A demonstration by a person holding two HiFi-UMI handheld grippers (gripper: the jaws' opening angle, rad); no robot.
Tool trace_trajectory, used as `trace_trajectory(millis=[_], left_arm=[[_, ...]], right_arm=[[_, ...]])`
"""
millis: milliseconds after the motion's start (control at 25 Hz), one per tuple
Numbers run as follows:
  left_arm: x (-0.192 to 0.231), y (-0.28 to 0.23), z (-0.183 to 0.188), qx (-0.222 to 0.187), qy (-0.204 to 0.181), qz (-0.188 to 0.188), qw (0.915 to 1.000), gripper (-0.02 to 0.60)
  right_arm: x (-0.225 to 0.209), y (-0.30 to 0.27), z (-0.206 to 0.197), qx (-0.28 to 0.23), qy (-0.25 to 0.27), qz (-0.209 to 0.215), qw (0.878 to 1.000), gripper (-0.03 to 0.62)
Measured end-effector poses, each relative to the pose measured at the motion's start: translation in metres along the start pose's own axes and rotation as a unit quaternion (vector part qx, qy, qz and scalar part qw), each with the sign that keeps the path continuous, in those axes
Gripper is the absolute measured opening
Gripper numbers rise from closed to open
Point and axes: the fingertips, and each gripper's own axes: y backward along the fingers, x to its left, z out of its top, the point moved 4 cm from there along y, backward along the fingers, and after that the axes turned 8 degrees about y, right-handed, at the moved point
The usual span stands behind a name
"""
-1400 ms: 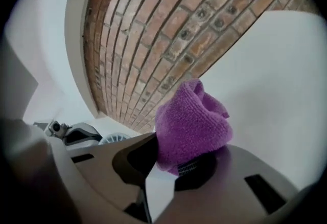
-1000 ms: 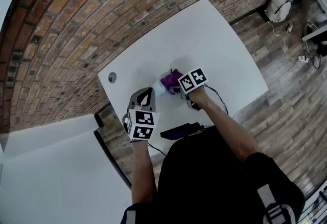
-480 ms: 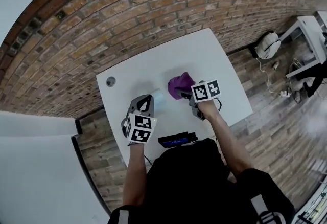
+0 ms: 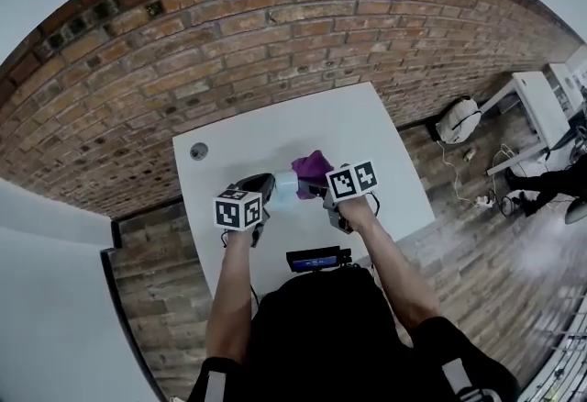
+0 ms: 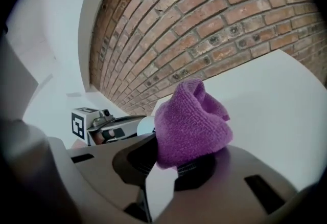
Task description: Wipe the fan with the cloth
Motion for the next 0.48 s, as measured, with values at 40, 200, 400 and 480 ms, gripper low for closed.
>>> trace_trajectory(millis=[40, 200, 400, 480], left_arm=[[0.002, -0.001, 0.001, 0.005, -0.006, -0.005, 1.0, 0.003], [0.005, -0.012, 0.013, 0.001, -0.018, -0.018, 0.9997, 0.003], [0.006, 0.02, 0.015, -0.034, -0.012, 0.041, 0.9985, 0.003], [-0.007, 0.041, -0.002, -0.025, -0.017, 0.058, 0.9979, 0.003]], right_arm=[[0.006, 0.001, -0.006, 0.0, -0.008, 0.0, 1.0, 0.068], [0.03, 0.0, -0.035, 0.007, -0.043, 0.019, 0.999, 0.069], [0.013, 0.031, -0.037, -0.007, -0.025, -0.003, 1.0, 0.068], [0.01, 0.04, -0.014, -0.03, 0.025, 0.0, 0.999, 0.069]])
